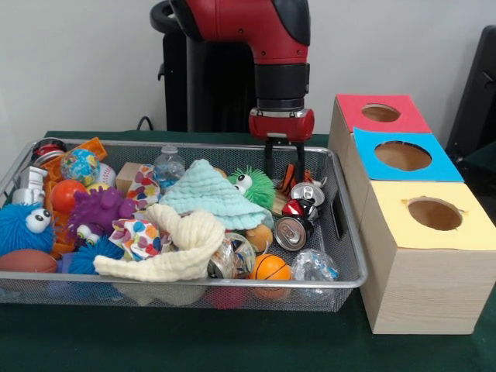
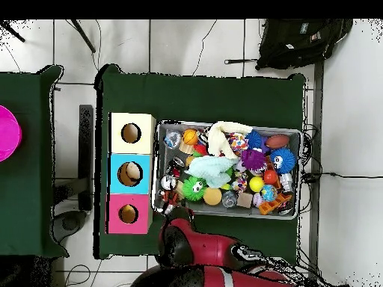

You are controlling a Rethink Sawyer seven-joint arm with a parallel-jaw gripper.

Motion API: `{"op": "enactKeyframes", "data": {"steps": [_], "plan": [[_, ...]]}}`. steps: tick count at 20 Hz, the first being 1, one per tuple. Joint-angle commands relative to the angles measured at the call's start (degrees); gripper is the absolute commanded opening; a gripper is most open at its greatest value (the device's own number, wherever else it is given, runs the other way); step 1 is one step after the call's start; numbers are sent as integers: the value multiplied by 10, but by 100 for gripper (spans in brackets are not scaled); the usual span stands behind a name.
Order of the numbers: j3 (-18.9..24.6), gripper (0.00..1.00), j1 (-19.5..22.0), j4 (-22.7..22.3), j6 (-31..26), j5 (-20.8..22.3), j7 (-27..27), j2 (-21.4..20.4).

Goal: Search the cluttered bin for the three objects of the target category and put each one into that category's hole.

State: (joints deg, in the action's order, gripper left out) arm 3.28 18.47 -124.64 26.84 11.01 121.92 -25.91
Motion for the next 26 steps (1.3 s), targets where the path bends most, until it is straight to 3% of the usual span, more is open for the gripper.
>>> {"op": "enactKeyframes", "data": {"steps": [1, 4, 9, 16, 26], "plan": [[65, 100, -10, 23, -34, -13, 98, 2], [67, 100, -24, 26, -33, -27, 102, -1], [81, 100, -25, 49, -20, -26, 107, 29], [91, 100, -19, 43, -21, -25, 113, 19], [87, 100, 4, 61, -13, 4, 95, 41]]}}
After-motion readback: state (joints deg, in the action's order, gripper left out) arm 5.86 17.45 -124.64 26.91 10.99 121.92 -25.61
